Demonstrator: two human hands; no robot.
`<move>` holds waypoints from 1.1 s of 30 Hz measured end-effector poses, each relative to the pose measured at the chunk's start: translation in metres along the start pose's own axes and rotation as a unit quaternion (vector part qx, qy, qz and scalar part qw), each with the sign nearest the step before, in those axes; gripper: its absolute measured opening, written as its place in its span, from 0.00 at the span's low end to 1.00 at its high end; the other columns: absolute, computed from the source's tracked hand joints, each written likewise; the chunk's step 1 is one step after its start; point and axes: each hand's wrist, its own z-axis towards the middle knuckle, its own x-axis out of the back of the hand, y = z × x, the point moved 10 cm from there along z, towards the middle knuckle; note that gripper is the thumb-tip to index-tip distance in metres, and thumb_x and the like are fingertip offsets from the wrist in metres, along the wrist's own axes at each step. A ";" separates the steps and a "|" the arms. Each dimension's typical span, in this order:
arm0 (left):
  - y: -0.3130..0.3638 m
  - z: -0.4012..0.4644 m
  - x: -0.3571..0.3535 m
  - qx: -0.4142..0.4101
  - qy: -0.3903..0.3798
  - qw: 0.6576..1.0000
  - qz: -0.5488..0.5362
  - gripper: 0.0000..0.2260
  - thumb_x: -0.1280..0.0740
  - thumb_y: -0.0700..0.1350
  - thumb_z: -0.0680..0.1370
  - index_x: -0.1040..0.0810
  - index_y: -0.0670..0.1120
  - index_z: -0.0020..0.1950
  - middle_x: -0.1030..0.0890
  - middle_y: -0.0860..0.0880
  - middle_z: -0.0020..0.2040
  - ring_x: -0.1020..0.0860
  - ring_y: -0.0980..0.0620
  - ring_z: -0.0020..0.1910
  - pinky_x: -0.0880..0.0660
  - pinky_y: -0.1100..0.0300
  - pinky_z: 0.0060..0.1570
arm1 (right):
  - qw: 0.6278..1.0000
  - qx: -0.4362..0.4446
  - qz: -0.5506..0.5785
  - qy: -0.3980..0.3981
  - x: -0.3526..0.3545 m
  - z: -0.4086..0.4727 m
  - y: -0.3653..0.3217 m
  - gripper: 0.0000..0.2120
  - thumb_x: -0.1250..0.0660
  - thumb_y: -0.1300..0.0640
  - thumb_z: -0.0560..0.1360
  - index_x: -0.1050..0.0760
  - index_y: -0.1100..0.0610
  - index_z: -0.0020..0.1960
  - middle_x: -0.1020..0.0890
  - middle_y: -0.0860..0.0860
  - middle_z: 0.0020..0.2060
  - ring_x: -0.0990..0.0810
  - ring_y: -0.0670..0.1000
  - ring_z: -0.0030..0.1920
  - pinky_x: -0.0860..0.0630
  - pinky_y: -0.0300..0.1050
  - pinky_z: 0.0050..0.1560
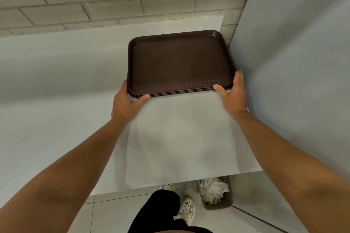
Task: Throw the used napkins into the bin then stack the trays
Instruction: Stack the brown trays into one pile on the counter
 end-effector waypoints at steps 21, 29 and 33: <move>-0.005 0.004 -0.003 -0.010 -0.018 0.999 0.025 0.36 0.27 0.66 0.69 0.33 0.56 0.73 0.20 0.57 0.62 0.21 0.53 0.59 0.24 0.60 0.59 | 0.999 0.016 -0.003 0.029 0.005 0.000 0.000 0.46 0.27 0.42 0.75 0.46 0.61 0.81 0.41 0.55 0.80 0.42 0.53 0.79 0.44 0.43 0.78; -0.007 0.005 -0.005 -0.011 -0.025 0.999 0.029 0.37 0.27 0.67 0.69 0.34 0.55 0.73 0.21 0.56 0.64 0.21 0.53 0.61 0.23 0.57 0.61 | 0.999 0.015 -0.013 0.040 0.007 0.001 0.001 0.46 0.26 0.42 0.74 0.44 0.63 0.80 0.39 0.56 0.79 0.40 0.54 0.79 0.43 0.44 0.78; -0.007 0.006 -0.006 -0.011 -0.028 0.999 0.027 0.37 0.27 0.66 0.69 0.34 0.55 0.73 0.21 0.56 0.64 0.21 0.52 0.60 0.23 0.57 0.61 | 0.999 0.015 -0.017 0.036 0.007 0.000 0.001 0.46 0.27 0.42 0.74 0.45 0.62 0.81 0.40 0.55 0.79 0.41 0.53 0.79 0.44 0.40 0.76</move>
